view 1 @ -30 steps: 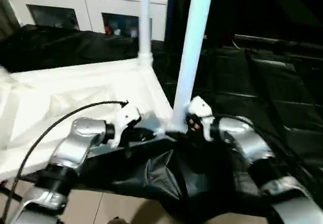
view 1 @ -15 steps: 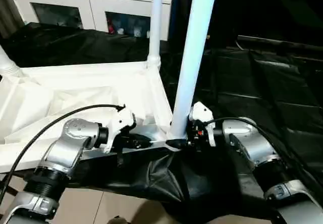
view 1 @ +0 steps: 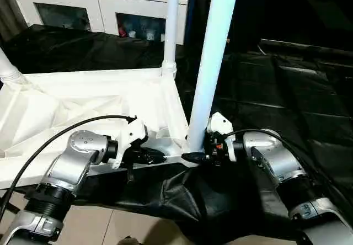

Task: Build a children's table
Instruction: Rotate leg to tighten

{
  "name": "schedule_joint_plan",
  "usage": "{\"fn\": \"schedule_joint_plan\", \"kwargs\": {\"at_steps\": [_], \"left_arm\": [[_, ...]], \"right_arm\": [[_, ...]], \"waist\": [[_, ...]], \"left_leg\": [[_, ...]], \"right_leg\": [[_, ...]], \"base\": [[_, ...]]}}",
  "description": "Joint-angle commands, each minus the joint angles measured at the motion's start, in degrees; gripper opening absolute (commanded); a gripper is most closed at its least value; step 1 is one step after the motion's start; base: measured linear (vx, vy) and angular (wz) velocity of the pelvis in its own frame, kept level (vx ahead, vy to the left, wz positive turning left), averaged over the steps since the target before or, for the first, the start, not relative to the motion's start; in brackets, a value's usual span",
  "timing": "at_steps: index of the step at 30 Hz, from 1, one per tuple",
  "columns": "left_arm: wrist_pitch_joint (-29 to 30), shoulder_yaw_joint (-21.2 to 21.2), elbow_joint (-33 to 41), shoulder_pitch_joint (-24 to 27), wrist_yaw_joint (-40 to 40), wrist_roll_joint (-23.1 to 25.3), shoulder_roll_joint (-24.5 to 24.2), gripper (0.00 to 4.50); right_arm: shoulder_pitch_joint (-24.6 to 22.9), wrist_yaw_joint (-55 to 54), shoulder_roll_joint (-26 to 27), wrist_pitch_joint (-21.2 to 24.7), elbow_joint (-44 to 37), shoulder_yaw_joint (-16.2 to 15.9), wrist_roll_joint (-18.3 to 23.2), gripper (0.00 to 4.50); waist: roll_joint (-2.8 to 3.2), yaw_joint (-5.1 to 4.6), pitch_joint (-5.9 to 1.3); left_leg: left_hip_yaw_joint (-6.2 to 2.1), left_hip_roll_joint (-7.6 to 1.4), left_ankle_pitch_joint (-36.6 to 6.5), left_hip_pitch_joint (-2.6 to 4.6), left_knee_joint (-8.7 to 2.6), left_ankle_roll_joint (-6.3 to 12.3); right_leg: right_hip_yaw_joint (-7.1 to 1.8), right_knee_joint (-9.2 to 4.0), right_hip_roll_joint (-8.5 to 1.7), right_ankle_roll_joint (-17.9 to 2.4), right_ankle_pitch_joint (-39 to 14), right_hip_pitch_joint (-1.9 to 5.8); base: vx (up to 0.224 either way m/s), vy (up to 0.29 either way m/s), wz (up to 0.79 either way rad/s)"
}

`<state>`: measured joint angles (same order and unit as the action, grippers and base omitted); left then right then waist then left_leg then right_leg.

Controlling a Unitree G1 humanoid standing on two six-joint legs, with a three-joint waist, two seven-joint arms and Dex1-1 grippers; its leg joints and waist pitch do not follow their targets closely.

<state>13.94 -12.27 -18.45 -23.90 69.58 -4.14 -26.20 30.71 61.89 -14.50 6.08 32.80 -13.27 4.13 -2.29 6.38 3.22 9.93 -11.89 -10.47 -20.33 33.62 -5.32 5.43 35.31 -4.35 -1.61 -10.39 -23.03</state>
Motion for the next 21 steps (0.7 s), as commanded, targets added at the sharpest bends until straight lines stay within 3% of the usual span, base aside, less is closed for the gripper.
{"fn": "schedule_joint_plan", "kwargs": {"at_steps": [1,5,9,13,14,17,18,21], "left_arm": [[-1.1,-1.3,0.4,-1.8,-2.0,-0.1,2.9,0.0],[-1.4,-0.6,-5.2,-5.8,-13.7,3.4,8.8,0.0],[-0.1,-0.2,-9.5,-9.2,-23.2,4.8,15.5,0.0],[0.0,-0.5,-10.0,-10.0,-25.2,5.1,17.4,0.0],[-0.2,-0.6,-10.2,-10.1,-25.4,5.3,17.7,0.0],[-1.9,-1.1,-10.1,-9.4,-23.3,5.6,17.0,0.0],[-2.6,-1.2,-9.8,-8.9,-21.9,5.4,16.4,0.0],[-3.2,-1.6,-8.9,-8.0,-19.7,5.0,14.9,0.0]], "right_arm": [[0.8,-6.8,2.0,0.2,1.9,1.2,-1.1,2.7],[3.4,-25.4,8.5,0.6,9.0,5.2,-2.5,2.69],[6.3,-39.2,14.7,0.9,15.1,7.3,-2.7,2.69],[6.7,-39.8,16.7,0.3,15.5,6.6,-2.9,2.69],[6.6,-37.9,17.4,0.0,15.1,6.6,-2.4,3.38],[6.7,-35.4,17.8,-1.1,14.8,8.2,-0.8,3.41],[6.8,-34.9,17.2,-1.7,14.8,8.2,-0.9,3.69],[6.9,-33.3,15.5,-2.4,14.3,7.7,-1.1,3.87]], "waist": [[0.48,-0.29,-3.59],[0.26,-0.73,-3.62],[0.53,-1.0,-3.84],[0.58,-0.8,-4.14],[0.53,-0.74,-4.13],[0.6,-0.71,-4.06],[0.73,-0.75,-3.99],[0.7,-0.84,-3.93]], "left_leg": [[-0.25,-1.71,-10.5,0.29,-4.1,1.18],[-0.44,-1.49,-12.4,0.61,-4.18,-0.71],[-0.4,-1.49,-11.3,0.66,-4.09,-1.23],[-0.38,-1.55,-9.1,0.33,-3.99,-0.13],[-0.28,-1.51,-8.5,0.26,-3.93,0.57],[-0.23,-1.49,-9.2,0.27,-3.97,0.92],[-0.26,-1.52,-9.8,0.3,-4.02,0.87],[-0.3,-1.52,-10.8,0.3,-4.07,0.73]], "right_leg": [[-3.48,-4.18,-4.19,-10.7,-13.1,2.89],[-3.43,-4.78,-4.4,-8.8,-18.3,2.87],[-3.51,-4.48,-4.39,-9.4,-15.6,2.83],[-3.45,-3.9,-4.31,-9.7,-10.4,3.16],[-3.49,-3.72,-4.23,-10.1,-8.3,3.22],[-3.47,-3.86,-4.3,-10.3,-8.8,3.24],[-3.48,-4.05,-4.35,-10.1,-9.9,3.21],[-3.47,-4.2,-4.4,-9.9,-11.6,3.22]], "base": [[0.0,0.0,0.0],[0.0,0.0,0.0],[0.0,0.0,0.0],[0.0,0.0,0.0],[0.0,0.0,0.0],[0.0,0.0,0.0],[0.0,0.0,0.0],[0.0,0.0,0.0]]}}
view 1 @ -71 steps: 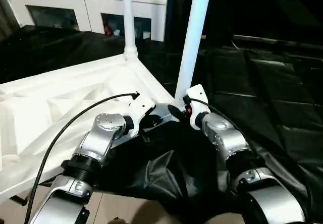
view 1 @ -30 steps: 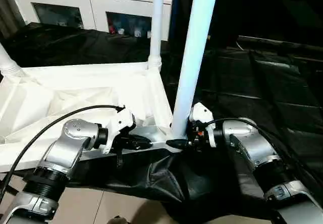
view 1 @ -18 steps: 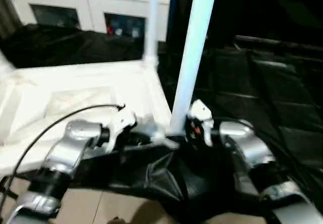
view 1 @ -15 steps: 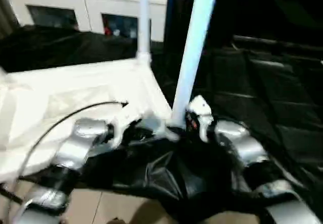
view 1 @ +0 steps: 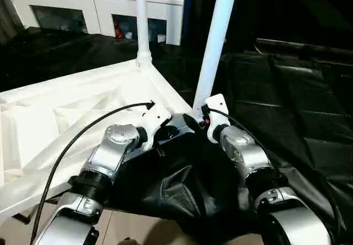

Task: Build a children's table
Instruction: Rotate leg to tighten

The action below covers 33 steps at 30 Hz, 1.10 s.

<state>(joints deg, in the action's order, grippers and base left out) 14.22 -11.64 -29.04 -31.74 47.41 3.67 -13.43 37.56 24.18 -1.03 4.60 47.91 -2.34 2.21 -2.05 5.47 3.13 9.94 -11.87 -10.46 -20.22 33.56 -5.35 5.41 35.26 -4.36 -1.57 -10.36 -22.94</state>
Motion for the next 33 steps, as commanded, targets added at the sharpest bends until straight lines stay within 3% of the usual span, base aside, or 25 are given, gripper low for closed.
{"fn": "schedule_joint_plan", "kwargs": {"at_steps": [1,5,11,15,24,33], "left_arm": [[-3.7,-2.3,1.9,0.1,2.9,-2.9,1.9,0.0],[-3.8,-2.3,4.8,1.9,8.4,-4.7,-1.1,0.0],[-5.4,-2.3,7.2,3.5,17.0,-6.7,-5.5,0.0],[-6.2,-2.0,8.5,4.4,21.2,-8.4,-8.1,0.0],[-5.2,-1.6,10.8,6.1,26.0,-10.3,-11.0,0.0],[-4.4,-2.0,11.9,6.9,26.5,-10.9,-11.4,0.0]], "right_arm": [[0.0,4.7,1.7,-0.9,-1.0,-3.3,0.8,3.91],[-0.8,11.1,-3.4,-2.0,-3.5,-6.0,-1.0,4.33],[-3.6,26.9,-10.2,-2.1,-9.8,-8.3,0.6,4.33],[-5.6,36.5,-14.8,-1.2,-13.7,-11.8,1.2,4.33],[-7.3,41.0,-15.9,0.7,-17.5,-12.3,2.5,4.33],[-7.2,41.9,-15.7,1.0,-17.5,-12.4,3.0,3.48]], "waist": [[0.41,-0.01,-3.83],[0.49,0.02,-3.81],[0.65,0.26,-3.61],[0.61,0.72,-3.63],[0.35,0.96,-3.66],[0.22,0.97,-3.64]], "left_leg": [[-0.33,-1.57,-10.7,0.12,-4.03,0.75],[-0.26,-1.65,-10.7,0.16,-3.92,1.32],[-0.26,-1.72,-12.2,0.28,-3.96,2.02],[-0.25,-1.82,-11.6,0.27,-3.95,2.33],[-0.26,-1.89,-11.3,0.28,-4.0,2.22],[-0.28,-1.85,-10.7,0.21,-4.01,2.0]], "right_leg": [[-3.47,-4.16,-4.4,-9.9,-11.7,3.19],[-3.45,-4.1,-4.41,-10.5,-11.1,3.16],[-3.45,-4.43,-4.3,-10.1,-13.3,3.11],[-3.42,-4.22,-4.15,-10.6,-12.5,3.07],[-3.42,-4.11,-4.18,-10.8,-12.8,2.97],[-3.42,-4.14,-4.27,-10.5,-13.5,2.96]], "base": [[0.0,0.0,0.0],[0.0,0.0,0.0],[0.0,0.0,0.0],[0.0,0.0,0.0],[0.0,0.0,0.0],[0.0,0.0,0.0]]}}
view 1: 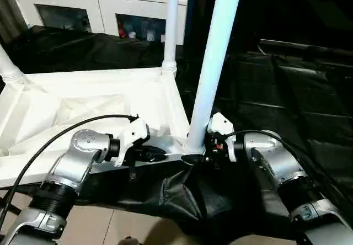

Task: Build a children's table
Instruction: Rotate leg to tighten

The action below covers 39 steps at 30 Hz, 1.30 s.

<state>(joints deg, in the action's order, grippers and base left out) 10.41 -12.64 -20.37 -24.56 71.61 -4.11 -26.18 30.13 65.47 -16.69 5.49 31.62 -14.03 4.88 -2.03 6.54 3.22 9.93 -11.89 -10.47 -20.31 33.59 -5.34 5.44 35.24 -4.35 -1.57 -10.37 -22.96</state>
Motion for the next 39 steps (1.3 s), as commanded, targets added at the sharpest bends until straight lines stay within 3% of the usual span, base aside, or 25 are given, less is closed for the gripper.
{"fn": "schedule_joint_plan", "kwargs": {"at_steps": [1,10,18,23,28,33,34,36,39], "left_arm": [[-0.5,-1.0,3.3,-0.2,2.4,-3.2,1.3,0.0],[-0.2,-1.2,3.2,-0.3,2.9,-3.1,1.1,0.0],[0.4,-0.9,3.1,-0.4,1.8,-3.1,1.7,0.0],[0.4,-0.4,-0.1,-2.4,-6.0,-0.2,5.0,0.0],[2.6,0.2,-6.2,-7.7,-20.7,4.2,12.2,0.0],[4.1,-0.2,-9.5,-11.1,-27.7,5.6,17.5,0.0],[4.0,-0.2,-9.6,-11.2,-27.8,5.7,17.6,0.0],[3.3,-0.4,-10.3,-11.6,-28.3,6.4,18.2,0.0],[2.3,-0.8,-9.7,-11.0,-26.5,6.3,17.8,0.0]], "right_arm": [[0.2,0.7,0.0,0.3,-1.4,-0.7,0.3,3.38],[-0.3,0.8,0.1,0.8,-2.2,-0.7,0.5,2.72],[-1.2,-0.5,1.1,1.2,-2.7,-0.6,0.7,2.65],[-0.2,-10.1,5.3,1.7,0.8,1.2,-0.8,2.65],[3.8,-30.4,13.7,2.8,9.3,5.7,-2.3,2.65],[7.0,-41.4,19.2,2.3,14.8,7.2,-3.0,2.65],[7.1,-41.4,19.3,2.2,14.8,7.2,-3.0,3.0],[7.4,-41.0,20.2,1.4,15.3,7.6,-3.2,3.21],[7.5,-38.4,20.3,1.0,15.1,9.0,-1.8,3.43]], "waist": [[0.21,-0.1,-3.75],[0.36,-0.08,-3.76],[0.55,-0.1,-3.78],[0.43,-0.37,-3.66],[0.33,-0.84,-3.65],[0.4,-0.79,-4.11],[0.51,-0.75,-4.13],[0.41,-0.62,-4.24],[0.44,-0.58,-4.04]], "left_leg": [[-0.27,-1.82,-10.6,0.31,-4.03,1.99],[-0.27,-1.76,-10.9,0.3,-4.01,1.8],[-0.29,-1.78,-11.3,0.36,-4.04,1.58],[-0.37,-1.67,-12.3,0.47,-4.14,0.62],[-0.48,-1.53,-12.4,0.68,-4.18,-1.08],[-0.32,-1.46,-9.3,0.44,-3.94,-0.44],[-0.34,-1.5,-8.5,0.31,-3.94,-0.04],[-0.27,-1.51,-7.5,0.22,-3.84,0.57],[-0.23,-1.51,-8.5,0.23,-3.93,1.09]], "right_leg": [[-3.44,-4.1,-4.27,-10.5,-13.3,2.98],[-3.42,-4.12,-4.22,-10.6,-13.3,3.04],[-3.4,-4.12,-4.2,-10.8,-12.9,3.03],[-3.42,-4.47,-4.34,-10.0,-15.8,2.91],[-3.43,-4.86,-4.48,-8.8,-18.9,2.71],[-3.49,-4.08,-4.29,-9.6,-11.9,2.97],[-3.48,-3.85,-4.25,-9.9,-9.7,3.04],[-3.46,-3.53,-4.23,-10.5,-6.7,3.19],[-3.48,-3.75,-4.35,-10.7,-7.8,3.22]], "base": [[0.0,0.0,0.0],[0.0,0.0,0.0],[0.0,0.0,0.0],[0.0,0.0,0.0],[0.0,0.0,0.0],[0.0,0.0,0.0],[0.0,0.0,0.0],[0.0,0.0,0.0],[0.0,0.0,0.0]]}}
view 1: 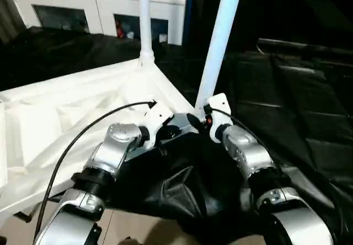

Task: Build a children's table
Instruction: Rotate leg to tighten

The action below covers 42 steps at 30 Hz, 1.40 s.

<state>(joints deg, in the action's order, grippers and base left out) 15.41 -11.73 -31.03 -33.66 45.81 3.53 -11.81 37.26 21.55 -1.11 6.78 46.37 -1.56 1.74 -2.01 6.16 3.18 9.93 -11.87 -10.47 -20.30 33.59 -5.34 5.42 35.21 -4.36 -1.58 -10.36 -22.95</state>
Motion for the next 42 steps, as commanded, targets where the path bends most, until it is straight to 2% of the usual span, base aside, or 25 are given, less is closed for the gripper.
{"fn": "schedule_joint_plan", "kwargs": {"at_steps": [1,3,4,8,10,11,12,14,15,16,17,19,21,22,25,27,28,34,35,40,41,42], "left_arm": [[-2.7,-1.7,1.0,-1.9,-0.7,-1.3,3.5,0.0],[-4.4,-2.2,2.0,-0.7,2.2,-1.8,1.7,0.0],[-4.6,-2.2,2.3,-0.5,2.8,-2.0,1.4,0.0],[-4.9,-2.2,5.1,1.8,8.3,-3.7,-1.2,0.0],[-5.8,-2.3,5.6,2.2,9.9,-4.1,-1.7,0.0],[-6.3,-2.4,6.4,2.7,11.4,-4.6,-2.3,0.0],[-6.5,-2.6,7.3,3.3,13.2,-5.3,-3.0,0.0],[-6.7,-2.9,9.2,4.4,16.7,-6.3,-4.8,0.0],[-6.5,-3.1,10.0,4.9,18.2,-6.7,-5.9,0.0],[-6.2,-3.1,10.6,5.3,19.1,-6.8,-6.6,0.0],[-6.5,-3.2,11.1,5.7,20.6,-7.0,-7.7,0.0],[-6.4,-3.2,11.9,6.2,22.7,-7.3,-9.4,0.0],[-6.8,-3.1,12.2,6.5,23.7,-7.4,-10.3,0.0],[-7.0,-3.1,12.3,6.6,24.0,-7.4,-10.5,0.0],[-6.3,-2.4,14.1,7.7,26.0,-8.5,-12.2,0.0],[-5.8,-2.5,15.3,8.6,26.9,-9.2,-13.2,0.0],[-5.8,-2.6,15.5,8.8,27.1,-9.3,-13.4,0.0],[-5.5,-2.5,16.1,9.7,28.3,-9.7,-14.1,0.0],[-5.5,-2.5,16.1,9.7,28.3,-9.7,-14.1,0.0],[-5.0,-2.5,16.5,10.0,27.7,-10.0,-14.1,0.0],[-4.7,-2.5,16.2,9.9,26.3,-9.7,-13.8,0.0],[-4.4,-2.2,15.5,9.6,24.4,-9.1,-13.2,0.0]], "right_arm": [[0.4,5.6,4.8,-0.3,0.3,-3.5,1.4,3.51],[0.4,7.7,2.8,-2.4,0.2,-3.9,1.2,3.72],[0.3,8.4,2.3,-2.7,0.0,-4.1,1.2,3.82],[-1.3,17.3,-2.5,-5.3,-3.3,-5.9,0.9,3.91],[-1.7,19.3,-3.4,-5.5,-3.9,-6.2,0.8,3.91],[-2.0,21.4,-4.3,-5.5,-4.6,-6.4,1.1,3.91],[-2.4,23.2,-5.3,-5.4,-5.3,-6.6,1.5,3.91],[-3.1,27.6,-7.4,-5.4,-6.9,-6.9,2.2,3.91],[-3.5,30.4,-8.6,-5.2,-7.8,-7.4,2.6,3.91],[-3.8,32.3,-9.4,-5.1,-8.3,-7.6,2.8,3.91],[-4.3,34.9,-10.6,-5.0,-9.2,-8.2,3.1,3.91],[-5.1,38.8,-12.4,-4.4,-10.8,-9.0,3.6,3.91],[-5.5,40.6,-13.3,-4.1,-11.4,-9.3,3.8,3.91],[-5.7,41.0,-13.5,-4.1,-11.6,-9.4,3.9,3.65],[-5.9,42.5,-14.4,-3.9,-11.8,-9.5,3.7,3.42],[-6.1,43.6,-14.8,-3.5,-12.3,-9.9,4.0,3.42],[-6.1,43.9,-14.9,-3.3,-12.5,-10.0,4.2,3.16],[-6.6,44.9,-14.7,-2.7,-13.5,-10.6,4.0,2.9],[-6.6,44.9,-14.7,-2.7,-13.5,-10.6,3.9,2.74],[-6.9,45.2,-14.6,-2.5,-13.8,-10.8,4.1,2.62],[-7.2,44.7,-14.3,-2.3,-14.0,-10.9,4.3,2.61],[-7.3,43.8,-13.9,-2.4,-13.9,-10.7,4.4,2.61]], "waist": [[0.41,-0.19,-3.97],[0.48,-0.14,-3.94],[0.72,-0.22,-3.9],[0.56,-0.39,-3.95],[0.57,-0.4,-3.9],[0.27,-0.45,-3.86],[0.45,-0.32,-3.82],[0.4,-0.21,-3.67],[0.13,-0.21,-3.69],[0.24,-0.12,-3.67],[0.01,-0.17,-3.69],[0.17,0.01,-3.63],[-0.02,0.41,-3.64],[0.02,0.37,-3.67],[0.07,0.3,-3.69],[-0.09,0.23,-3.77],[-0.04,0.28,-3.78],[-0.16,0.21,-3.67],[-0.11,0.22,-3.69],[-0.17,0.24,-3.75],[0.27,0.29,-3.77],[0.08,0.15,-3.77]], "left_leg": [[-0.24,-1.54,-8.9,0.25,-3.95,1.07],[-0.3,-1.59,-10.1,0.3,-4.02,0.8],[-0.32,-1.58,-10.5,0.26,-4.04,0.66],[-0.31,-1.67,-9.8,0.05,-3.95,1.45],[-0.24,-1.65,-9.5,0.07,-3.89,2.05],[-0.2,-1.65,-9.6,0.09,-3.89,2.12],[-0.22,-1.73,-10.1,0.23,-3.91,2.2],[-0.29,-1.81,-11.1,0.23,-4.04,2.22],[-0.28,-1.85,-11.3,0.23,-4.04,2.32],[-0.35,-1.89,-11.3,0.26,-4.07,2.34],[-0.28,-1.86,-11.1,0.16,-4.02,2.52],[-0.23,-1.89,-10.8,0.19,-3.99,2.86],[-0.23,-1.93,-10.3,0.19,-4.01,3.04],[-0.24,-1.96,-10.2,0.22,-4.02,2.86],[-0.27,-1.93,-10.2,0.26,-4.0,2.44],[-0.22,-1.9,-9.6,0.14,-3.95,2.55],[-0.15,-1.89,-9.2,0.14,-3.88,2.86],[-0.18,-1.88,-10.0,0.23,-3.96,2.42],[-0.19,-1.88,-9.9,0.23,-3.96,2.4],[-0.2,-1.84,-9.1,0.15,-3.91,2.46],[-0.25,-1.87,-9.1,0.24,-3.92,2.39],[-0.17,-1.81,-9.4,0.18,-3.89,2.3]], "right_leg": [[-3.44,-3.81,-4.35,-10.6,-8.5,3.22],[-3.46,-4.1,-4.51,-10.0,-10.9,3.18],[-3.47,-4.1,-4.48,-10.0,-11.3,3.16],[-3.45,-3.85,-4.4,-10.6,-9.0,3.34],[-3.45,-3.83,-4.36,-11.3,-8.7,3.28],[-3.46,-3.94,-4.33,-11.3,-9.2,3.27],[-3.44,-3.97,-4.38,-11.2,-10.3,3.19],[-3.44,-4.17,-4.45,-10.7,-12.3,3.17],[-3.45,-4.2,-4.39,-10.4,-13.1,3.15],[-3.41,-4.18,-4.44,-10.4,-13.2,3.15],[-3.44,-4.14,-4.42,-10.4,-13.2,3.17],[-3.45,-4.17,-4.35,-10.4,-13.1,3.03],[-3.44,-4.04,-4.33,-10.3,-13.1,3.02],[-3.41,-4.02,-4.35,-10.6,-12.9,2.95],[-3.4,-3.93,-4.38,-11.1,-12.3,2.92],[-3.39,-3.71,-4.28,-11.5,-11.0,3.08],[-3.43,-3.67,-4.28,-11.6,-10.3,3.04],[-3.41,-3.9,-4.28,-11.1,-12.4,2.96],[-3.43,-3.87,-4.28,-11.1,-12.4,2.96],[-3.44,-3.72,-4.26,-11.2,-11.1,3.05],[-3.42,-3.67,-4.25,-11.3,-10.9,2.98],[-3.43,-3.73,-4.18,-11.3,-10.6,3.01]], "base": [[0.0,0.0,0.0],[0.0,0.0,0.0],[0.0,0.0,0.0],[0.0,0.0,0.0],[0.0,0.0,0.0],[0.0,0.0,0.0],[0.0,0.0,0.0],[0.0,0.0,0.0],[0.0,0.0,0.0],[0.0,0.0,0.0],[0.0,0.0,0.0],[0.0,0.0,0.0],[0.0,0.0,0.0],[0.0,0.0,0.0],[0.0,0.0,0.0],[0.0,0.0,0.0],[0.0,0.0,0.0],[0.0,0.0,0.0],[0.0,0.0,0.0],[0.0,0.0,0.0],[0.0,0.0,0.0],[0.0,0.0,0.0]]}}
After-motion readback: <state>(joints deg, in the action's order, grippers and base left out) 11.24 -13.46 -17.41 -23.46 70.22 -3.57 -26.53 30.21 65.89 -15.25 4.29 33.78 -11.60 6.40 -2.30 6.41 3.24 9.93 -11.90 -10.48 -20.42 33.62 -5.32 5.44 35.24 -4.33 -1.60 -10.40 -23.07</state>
